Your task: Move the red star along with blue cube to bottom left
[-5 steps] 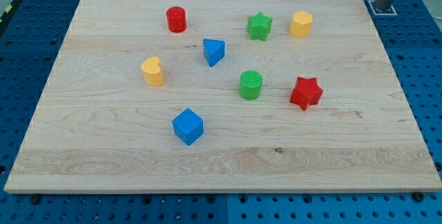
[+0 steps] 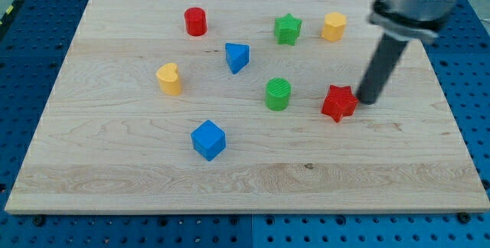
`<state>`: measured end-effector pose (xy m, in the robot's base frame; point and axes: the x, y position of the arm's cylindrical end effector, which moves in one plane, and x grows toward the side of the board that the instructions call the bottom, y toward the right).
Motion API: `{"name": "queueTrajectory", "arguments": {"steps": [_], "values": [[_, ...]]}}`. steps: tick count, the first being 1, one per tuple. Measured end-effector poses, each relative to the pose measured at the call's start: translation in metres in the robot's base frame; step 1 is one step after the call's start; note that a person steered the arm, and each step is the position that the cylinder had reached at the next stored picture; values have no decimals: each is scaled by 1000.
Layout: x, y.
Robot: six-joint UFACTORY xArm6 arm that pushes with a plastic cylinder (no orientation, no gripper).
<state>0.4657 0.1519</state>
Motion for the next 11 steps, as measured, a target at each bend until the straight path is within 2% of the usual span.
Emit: {"name": "queueTrajectory", "arguments": {"steps": [2, 6, 11], "values": [[12, -20], [48, -138], [88, -239]]}}
